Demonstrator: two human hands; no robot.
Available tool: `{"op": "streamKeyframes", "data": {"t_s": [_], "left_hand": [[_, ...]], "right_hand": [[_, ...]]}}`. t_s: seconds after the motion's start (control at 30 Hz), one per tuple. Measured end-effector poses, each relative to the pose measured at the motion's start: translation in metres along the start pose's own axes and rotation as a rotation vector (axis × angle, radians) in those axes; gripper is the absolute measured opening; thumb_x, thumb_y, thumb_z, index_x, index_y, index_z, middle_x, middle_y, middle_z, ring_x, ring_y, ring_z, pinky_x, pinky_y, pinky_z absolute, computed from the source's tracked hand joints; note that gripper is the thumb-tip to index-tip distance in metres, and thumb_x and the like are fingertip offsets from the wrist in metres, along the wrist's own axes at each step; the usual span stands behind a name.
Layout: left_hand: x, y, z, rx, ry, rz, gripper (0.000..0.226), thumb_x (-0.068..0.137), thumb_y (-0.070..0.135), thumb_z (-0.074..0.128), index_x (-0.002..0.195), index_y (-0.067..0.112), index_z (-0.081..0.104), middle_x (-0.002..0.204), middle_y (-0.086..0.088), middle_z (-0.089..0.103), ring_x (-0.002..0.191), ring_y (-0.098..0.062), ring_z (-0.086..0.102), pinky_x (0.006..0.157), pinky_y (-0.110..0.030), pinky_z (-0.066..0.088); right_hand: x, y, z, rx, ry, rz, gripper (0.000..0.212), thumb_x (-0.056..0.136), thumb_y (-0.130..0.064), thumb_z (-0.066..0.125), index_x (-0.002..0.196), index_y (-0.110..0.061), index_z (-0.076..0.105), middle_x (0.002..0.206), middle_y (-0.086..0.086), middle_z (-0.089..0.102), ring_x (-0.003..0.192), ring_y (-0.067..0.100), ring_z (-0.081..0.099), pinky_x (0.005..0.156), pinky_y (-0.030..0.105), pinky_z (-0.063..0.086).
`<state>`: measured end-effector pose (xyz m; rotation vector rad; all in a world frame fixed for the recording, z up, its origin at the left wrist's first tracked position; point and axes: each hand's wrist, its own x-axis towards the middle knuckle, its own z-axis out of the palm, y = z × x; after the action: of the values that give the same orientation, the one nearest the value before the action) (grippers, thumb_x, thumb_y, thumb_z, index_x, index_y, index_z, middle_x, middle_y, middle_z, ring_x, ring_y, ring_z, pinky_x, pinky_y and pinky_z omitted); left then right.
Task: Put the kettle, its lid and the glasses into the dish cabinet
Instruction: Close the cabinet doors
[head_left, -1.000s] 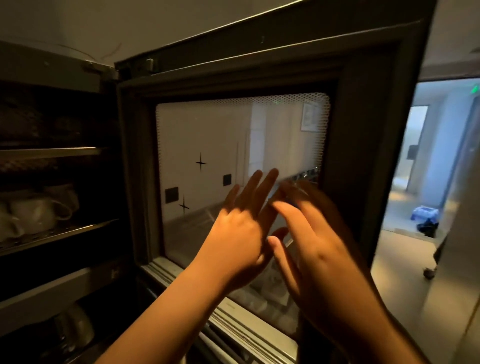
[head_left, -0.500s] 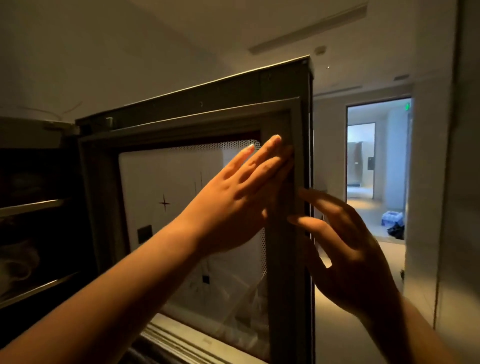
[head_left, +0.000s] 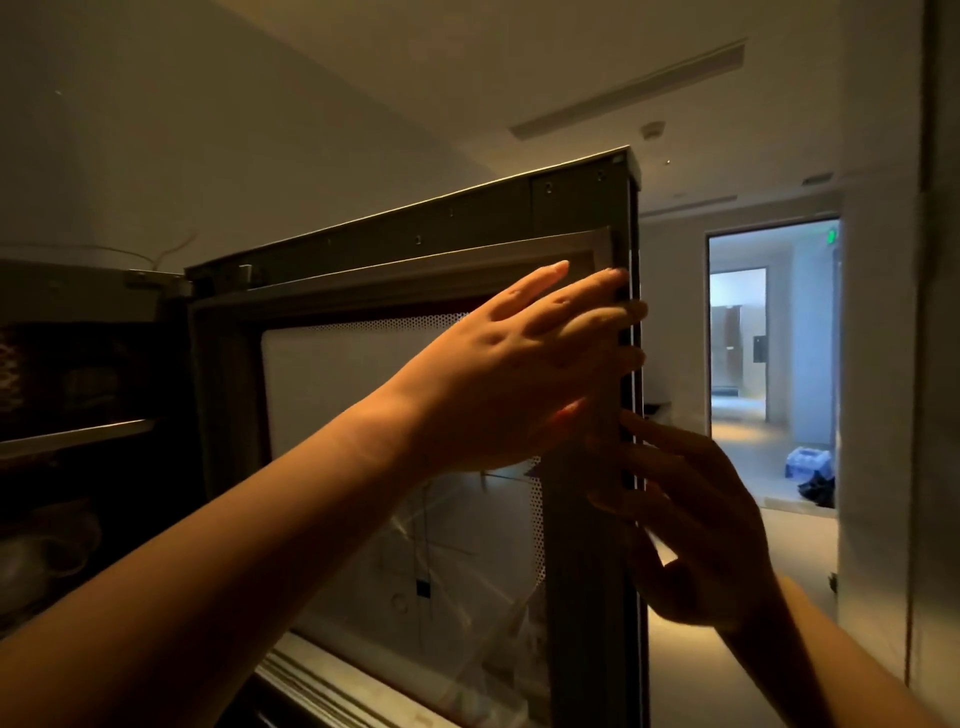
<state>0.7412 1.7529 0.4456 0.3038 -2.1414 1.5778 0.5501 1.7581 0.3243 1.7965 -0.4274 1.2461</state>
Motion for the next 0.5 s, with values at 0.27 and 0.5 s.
{"op": "streamKeyframes", "data": {"t_s": [0.27,0.5], "left_hand": [[0.005,-0.006,-0.01,0.21,-0.068,0.08,0.046,0.094,0.038,0.036,0.137,0.025,0.048,0.143,-0.004,0.048,0.135,-0.027,0.038,0.111,-0.05,0.03],[0.01,-0.015,-0.022,0.285,-0.122,0.148,0.048,0.096,0.034,0.022,0.137,0.028,0.046,0.145,0.002,0.045,0.138,-0.024,0.034,0.114,-0.049,0.02]], "right_hand": [[0.025,0.042,0.007,-0.075,0.062,-0.154,0.019,0.087,-0.018,0.047,0.105,-0.011,0.05,0.114,0.01,0.049,0.113,0.026,0.047,0.104,0.024,0.031],[0.03,0.045,0.022,-0.06,0.182,-0.16,0.018,0.093,-0.027,0.045,0.101,-0.012,0.052,0.11,0.009,0.05,0.132,0.01,0.033,0.105,0.023,0.028]]}}
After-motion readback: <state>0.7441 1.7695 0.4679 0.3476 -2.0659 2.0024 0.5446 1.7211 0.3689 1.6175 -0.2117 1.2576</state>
